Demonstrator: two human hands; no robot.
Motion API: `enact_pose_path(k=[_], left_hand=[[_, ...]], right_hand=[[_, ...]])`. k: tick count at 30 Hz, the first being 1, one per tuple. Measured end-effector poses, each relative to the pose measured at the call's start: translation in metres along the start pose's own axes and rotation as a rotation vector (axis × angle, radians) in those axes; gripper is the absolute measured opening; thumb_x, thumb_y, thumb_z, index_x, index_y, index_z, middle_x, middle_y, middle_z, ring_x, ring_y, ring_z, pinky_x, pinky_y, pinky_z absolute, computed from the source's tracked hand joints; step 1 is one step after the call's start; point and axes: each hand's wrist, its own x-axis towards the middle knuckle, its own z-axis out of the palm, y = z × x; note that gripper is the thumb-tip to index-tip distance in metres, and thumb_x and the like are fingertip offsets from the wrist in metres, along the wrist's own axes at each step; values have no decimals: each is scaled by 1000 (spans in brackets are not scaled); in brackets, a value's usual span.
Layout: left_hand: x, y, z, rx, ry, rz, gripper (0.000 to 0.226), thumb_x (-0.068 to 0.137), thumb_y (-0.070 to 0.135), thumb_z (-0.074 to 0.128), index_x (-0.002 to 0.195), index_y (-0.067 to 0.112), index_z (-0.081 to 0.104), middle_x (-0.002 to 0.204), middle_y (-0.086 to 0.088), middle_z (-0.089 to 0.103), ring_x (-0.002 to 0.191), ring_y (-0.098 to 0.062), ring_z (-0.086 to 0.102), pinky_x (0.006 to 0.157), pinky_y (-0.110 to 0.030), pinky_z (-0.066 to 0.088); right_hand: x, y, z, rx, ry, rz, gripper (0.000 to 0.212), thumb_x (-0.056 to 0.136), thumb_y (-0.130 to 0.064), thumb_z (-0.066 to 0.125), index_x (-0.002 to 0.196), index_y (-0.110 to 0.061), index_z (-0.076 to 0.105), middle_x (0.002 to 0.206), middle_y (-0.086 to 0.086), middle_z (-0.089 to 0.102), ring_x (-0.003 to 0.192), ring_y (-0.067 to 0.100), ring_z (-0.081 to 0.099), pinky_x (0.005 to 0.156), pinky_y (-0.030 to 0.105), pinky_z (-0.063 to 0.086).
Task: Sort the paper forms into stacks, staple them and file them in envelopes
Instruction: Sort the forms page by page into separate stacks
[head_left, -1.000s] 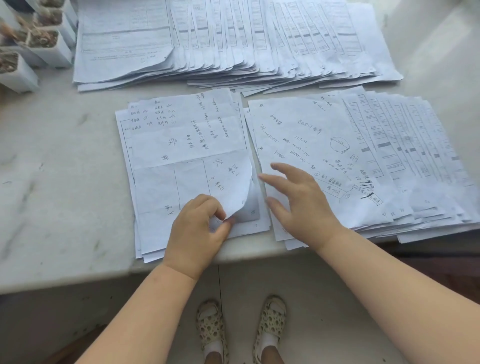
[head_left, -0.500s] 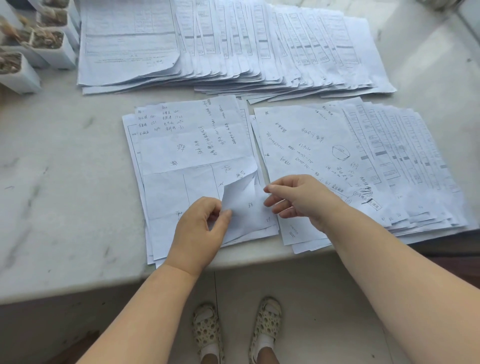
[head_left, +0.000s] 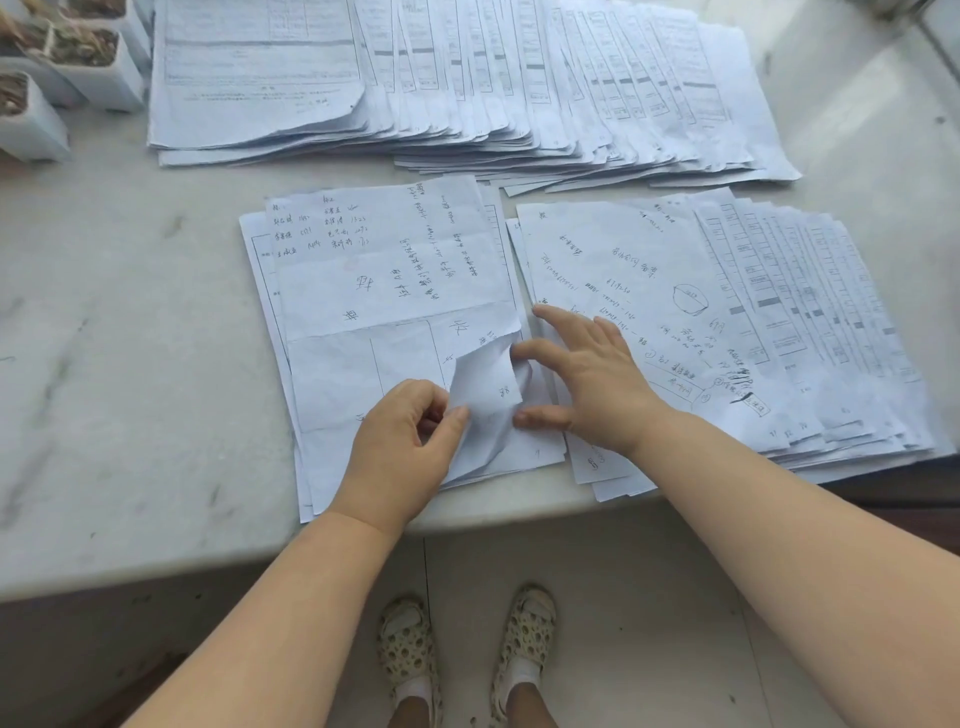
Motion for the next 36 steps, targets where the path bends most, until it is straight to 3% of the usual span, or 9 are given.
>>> enact_pose_path(k=[5, 9, 11, 18, 22, 26, 29, 33, 36], left_hand=[[-4, -1, 2, 21, -17, 20, 25, 82, 32, 56, 75, 8, 56, 75, 3, 53, 72, -9, 50, 62, -9, 36], [-4, 2, -1, -27, -3, -32, 29, 81, 33, 54, 79, 5, 58, 74, 1, 55, 69, -8, 50, 62, -10, 38], [-4, 3, -2, -54, -12, -43, 29, 81, 33, 54, 78, 5, 58, 73, 3, 54, 67, -4, 48, 62, -10, 38], [-5, 4, -2, -85, -36, -57, 33, 83, 31, 52, 77, -1, 56, 73, -4, 51, 64, -8, 45, 60, -14, 35], [-8, 6, 3, -35, 16, -36, 5, 77, 25, 58, 82, 23, 57, 82, 6, 57, 74, -6, 54, 69, -8, 40], [-17, 10, 19, 313, 12, 188, 52, 69, 8, 54, 121, 12, 54, 106, -5, 55, 89, -21, 52, 81, -26, 44], [-17, 15, 10, 429, 25, 217, 65, 63, -2, 47, 127, 6, 54, 94, -11, 52, 67, -30, 54, 52, -30, 44], [-17, 13, -13, 528, -29, 204, 67, 59, -11, 58, 123, 6, 59, 86, -9, 47, 54, -30, 49, 41, -31, 42], [-19, 16, -22, 706, -161, 129, 55, 66, 26, 57, 119, 12, 64, 89, -5, 54, 70, -32, 57, 59, -34, 48]], right_hand=[[5, -12, 5, 131, 172, 50, 71, 62, -58, 72, 120, -20, 55, 119, -4, 49, 106, 15, 46, 94, 27, 27], [0, -24, -12, 678, -18, 205, 15, 82, -26, 74, 90, -19, 64, 76, -16, 59, 68, 4, 51, 69, 17, 42], [0, -22, -20, 936, -143, 324, 9, 91, -18, 66, 84, -12, 65, 70, -7, 63, 58, 5, 56, 62, 19, 48], [13, -10, -18, 1202, -316, 662, 41, 100, -42, 47, 97, -7, 67, 91, 13, 73, 72, 24, 69, 60, 29, 55], [17, -16, -12, 1105, -359, 593, 17, 92, -26, 65, 98, -10, 63, 82, 5, 72, 66, 17, 67, 61, 25, 52], [22, -34, 4, 802, -199, 555, 28, 82, -19, 64, 96, 5, 61, 77, 5, 55, 70, 17, 47, 66, 31, 39], [15, -48, -1, 683, -21, 476, 20, 86, -14, 56, 70, -4, 49, 66, 3, 40, 63, 17, 35, 60, 28, 31], [-18, -32, -32, 815, 122, 512, 17, 87, -15, 54, 75, -3, 51, 69, 6, 44, 65, 18, 38, 60, 29, 30], [-48, -1, -53, 951, 183, 590, 27, 74, -28, 57, 89, -7, 66, 85, 12, 71, 78, 36, 64, 74, 44, 54]])
